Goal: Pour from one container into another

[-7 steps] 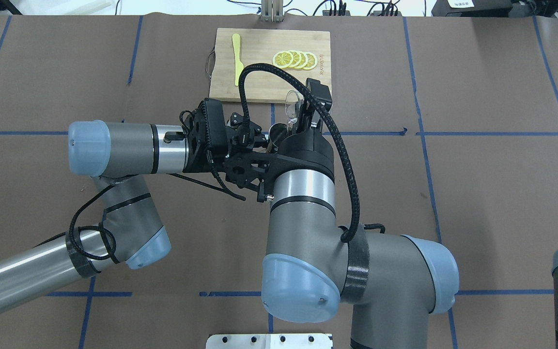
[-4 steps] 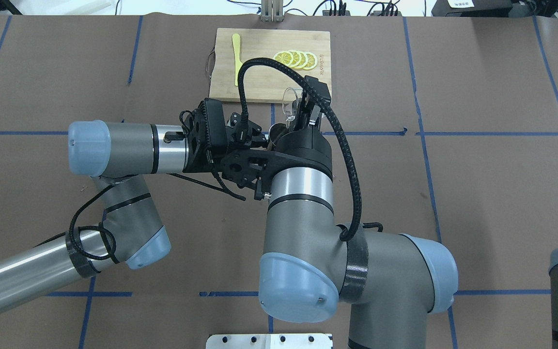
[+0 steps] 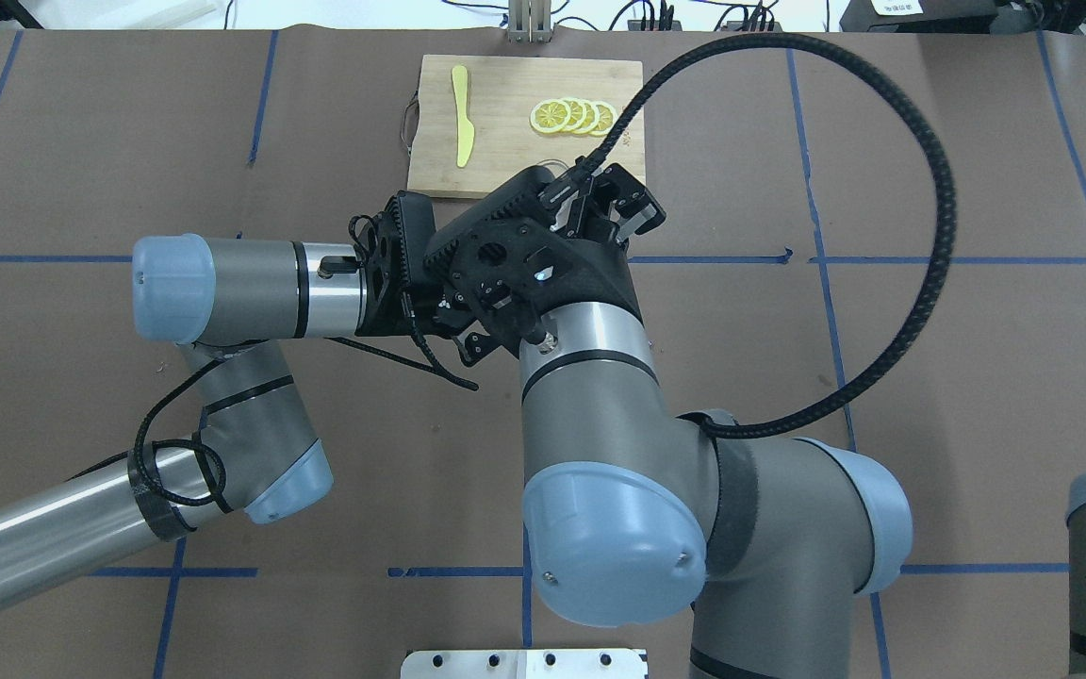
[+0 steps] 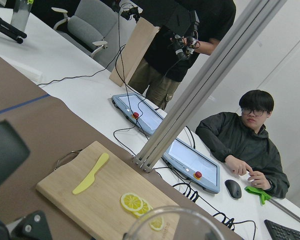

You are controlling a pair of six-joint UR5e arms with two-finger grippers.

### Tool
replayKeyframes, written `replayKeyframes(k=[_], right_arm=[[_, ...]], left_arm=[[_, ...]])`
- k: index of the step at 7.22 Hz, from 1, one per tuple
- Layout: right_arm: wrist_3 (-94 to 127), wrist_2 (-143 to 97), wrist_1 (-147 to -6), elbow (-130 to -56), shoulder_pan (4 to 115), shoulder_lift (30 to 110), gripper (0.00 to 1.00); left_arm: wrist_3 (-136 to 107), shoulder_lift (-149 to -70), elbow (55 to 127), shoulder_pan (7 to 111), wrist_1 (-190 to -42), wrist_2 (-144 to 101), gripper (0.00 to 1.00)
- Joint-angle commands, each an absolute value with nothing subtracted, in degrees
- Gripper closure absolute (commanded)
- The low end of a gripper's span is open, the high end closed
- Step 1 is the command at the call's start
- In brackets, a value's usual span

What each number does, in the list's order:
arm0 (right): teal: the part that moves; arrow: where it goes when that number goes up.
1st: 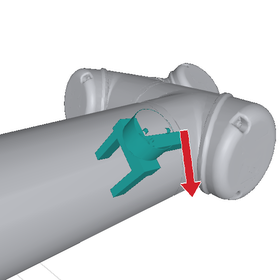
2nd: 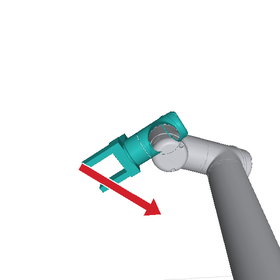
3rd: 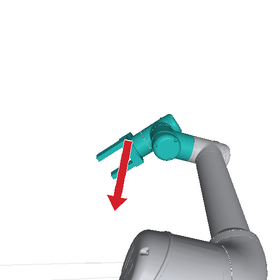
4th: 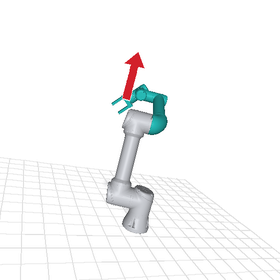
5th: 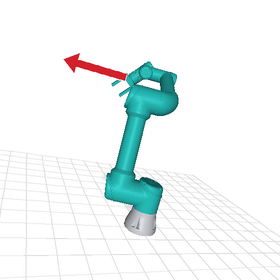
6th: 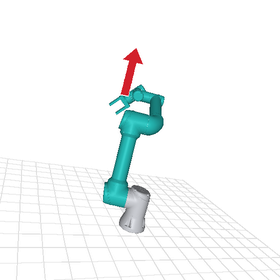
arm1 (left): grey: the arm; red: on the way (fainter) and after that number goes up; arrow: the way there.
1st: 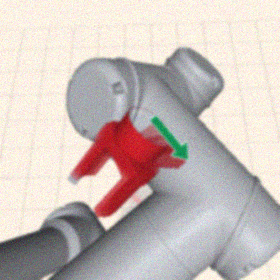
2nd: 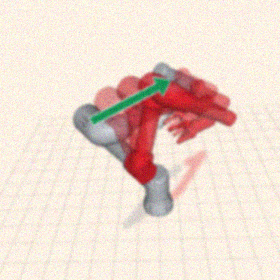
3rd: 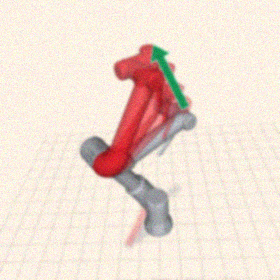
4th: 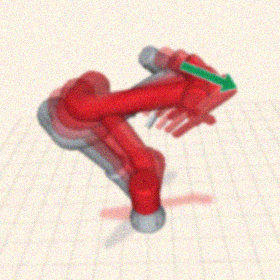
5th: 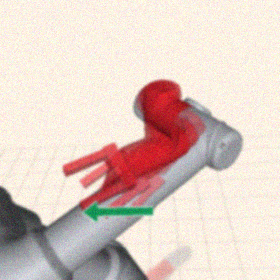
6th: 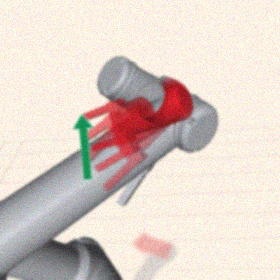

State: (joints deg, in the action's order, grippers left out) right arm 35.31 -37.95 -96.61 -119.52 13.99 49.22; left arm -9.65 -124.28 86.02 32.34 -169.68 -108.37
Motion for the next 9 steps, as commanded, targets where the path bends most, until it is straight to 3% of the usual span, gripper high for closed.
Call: replayKeyframes(k=[1, 4, 7, 9], right_arm=[[37.70, -39.28, -95.72, -126.44, 15.46, 52.19, 1.00], [42.06, -43.66, -94.22, -127.35, 20.99, 56.93, 1.00], [53.66, -47.11, -93.70, -127.00, 22.76, 67.02, 1.00], [57.92, -47.02, -82.52, -122.46, 22.59, 73.61, 1.00]], left_arm=[[-9.58, -124.28, 86.04, 32.34, -169.89, -108.37, 1.00], [-9.67, -123.58, 86.31, 32.43, -170.51, -108.37, 1.00], [-9.67, -123.13, 87.63, 32.61, -170.51, -108.37, 1.00], [-9.67, -122.78, 87.63, 32.96, -170.42, -108.37, 1.00]])
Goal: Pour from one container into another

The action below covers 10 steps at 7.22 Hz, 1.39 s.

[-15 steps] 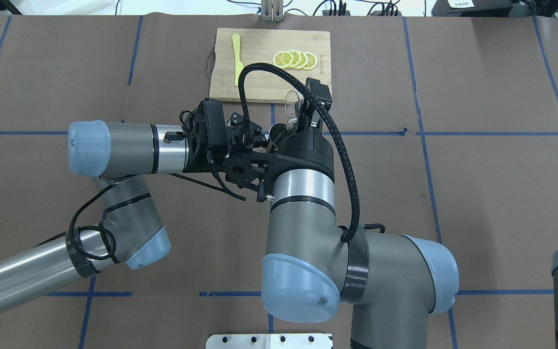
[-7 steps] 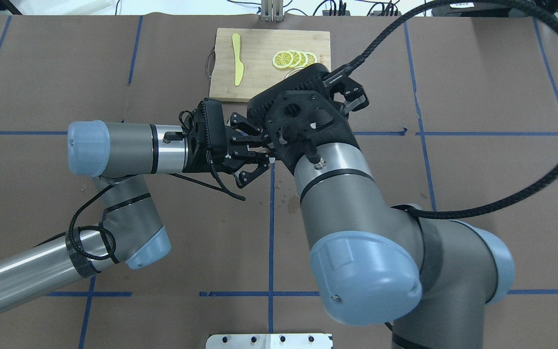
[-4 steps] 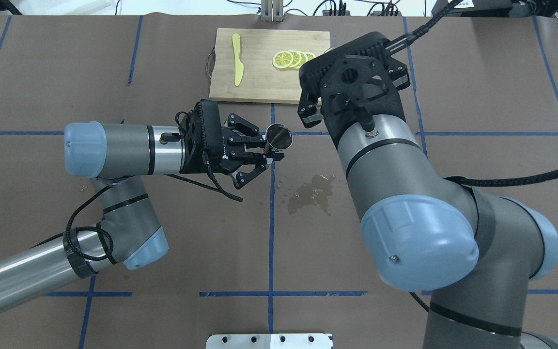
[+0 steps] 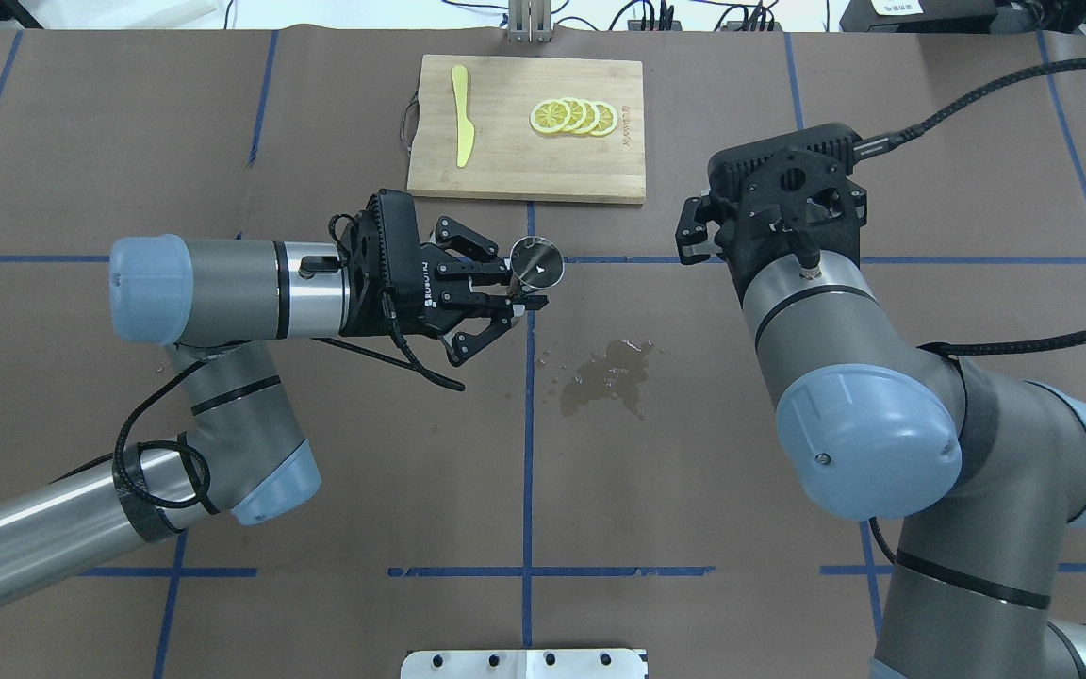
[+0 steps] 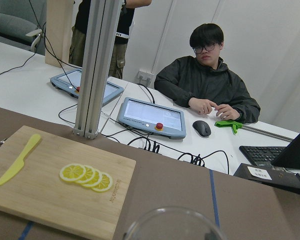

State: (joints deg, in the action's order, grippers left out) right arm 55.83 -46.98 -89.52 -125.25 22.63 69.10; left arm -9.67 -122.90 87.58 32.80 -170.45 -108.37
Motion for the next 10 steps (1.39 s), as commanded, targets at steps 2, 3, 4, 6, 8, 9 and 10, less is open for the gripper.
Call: replayKeyframes(k=[2, 3, 4, 6, 8, 9, 10], right_arm=[[60.80, -46.58, -61.62, -113.86, 22.50, 81.62, 1.00], [64.82, -46.23, -58.13, -110.34, 22.06, 83.56, 1.00], [65.21, -44.93, -58.01, -110.04, 20.32, 84.54, 1.00], [69.34, -40.18, -57.75, -107.59, 16.27, 85.43, 0.98], [70.14, -37.10, -47.71, -100.33, 14.42, 86.22, 0.89], [69.53, -35.78, -40.94, -95.41, 13.72, 86.22, 0.84], [69.43, -35.08, -38.26, -92.75, 13.45, 86.22, 0.82]], left_arm=[[-9.76, -122.78, 87.63, 33.05, -170.42, -108.37, 1.00], [-9.76, -122.70, 87.63, 33.05, -170.42, -108.37, 1.00], [-9.76, -122.70, 87.63, 33.05, -170.42, -108.37, 1.00], [-9.76, -122.70, 87.63, 33.05, -170.42, -108.37, 1.00], [-9.76, -122.34, 87.63, 33.05, -170.51, -108.37, 1.00], [-9.76, -122.34, 87.71, 33.05, -170.51, -108.37, 1.00], [-9.76, -122.26, 87.63, 33.05, -170.51, -108.37, 1.00]])
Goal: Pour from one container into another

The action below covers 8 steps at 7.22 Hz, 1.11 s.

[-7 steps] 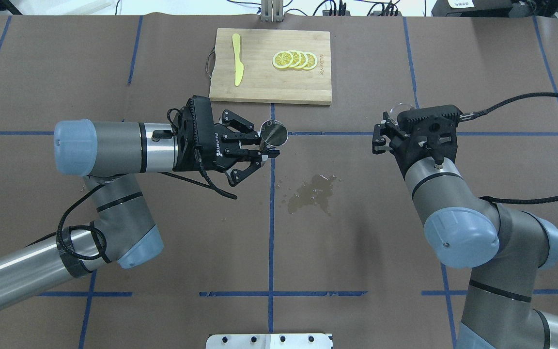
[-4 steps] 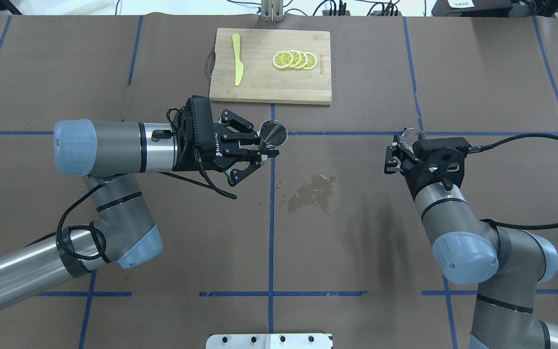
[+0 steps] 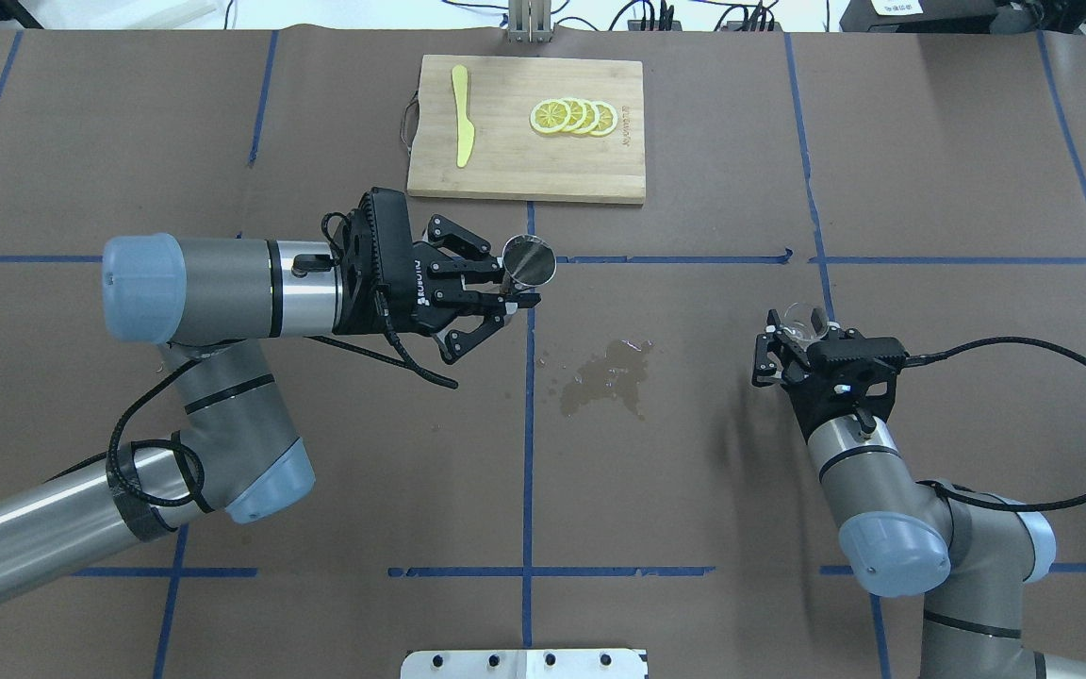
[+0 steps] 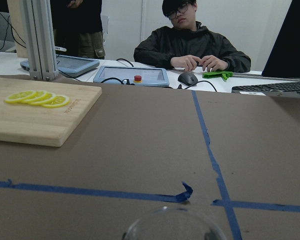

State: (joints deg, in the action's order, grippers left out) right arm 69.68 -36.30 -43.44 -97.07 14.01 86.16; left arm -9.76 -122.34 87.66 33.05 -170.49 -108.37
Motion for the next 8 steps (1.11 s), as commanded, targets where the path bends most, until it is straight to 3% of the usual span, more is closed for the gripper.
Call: replayKeyframes(k=[1, 8], right_arm=[[69.43, -33.33, -38.06, -92.12, 12.66, 86.22, 0.80], [70.40, -29.79, -35.60, -91.06, 10.55, 88.33, 0.70]], left_arm=[[-9.84, -122.26, 87.71, 33.05, -170.51, -108.37, 1.00], [-9.93, -122.17, 87.71, 32.96, -170.51, -108.46, 1.00]])
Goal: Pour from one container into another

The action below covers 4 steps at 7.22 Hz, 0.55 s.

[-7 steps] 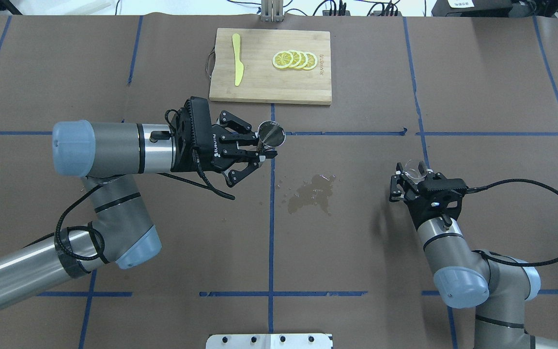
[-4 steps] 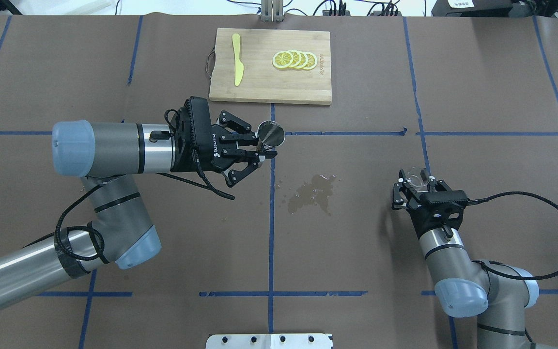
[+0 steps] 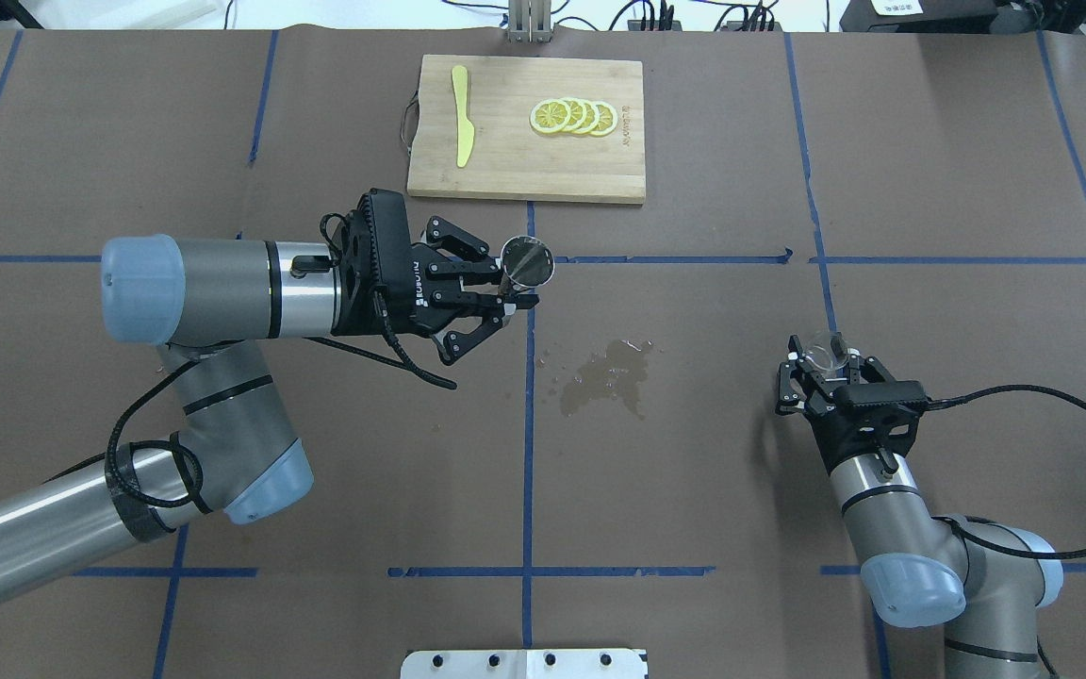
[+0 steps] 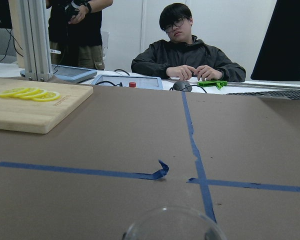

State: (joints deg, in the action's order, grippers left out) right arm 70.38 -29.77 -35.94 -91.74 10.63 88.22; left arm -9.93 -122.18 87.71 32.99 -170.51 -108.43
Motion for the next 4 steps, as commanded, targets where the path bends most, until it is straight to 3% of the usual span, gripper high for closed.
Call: replayKeyframes(k=[1, 4], right_arm=[[70.40, -29.71, -35.60, -90.71, 10.46, 88.33, 0.69], [70.49, -29.79, -35.51, -90.18, 10.20, 88.33, 0.61]], left_arm=[[-9.93, -122.17, 87.80, 32.96, -170.51, -108.37, 1.00], [-9.93, -121.91, 87.98, 32.96, -170.51, -108.46, 1.00]])
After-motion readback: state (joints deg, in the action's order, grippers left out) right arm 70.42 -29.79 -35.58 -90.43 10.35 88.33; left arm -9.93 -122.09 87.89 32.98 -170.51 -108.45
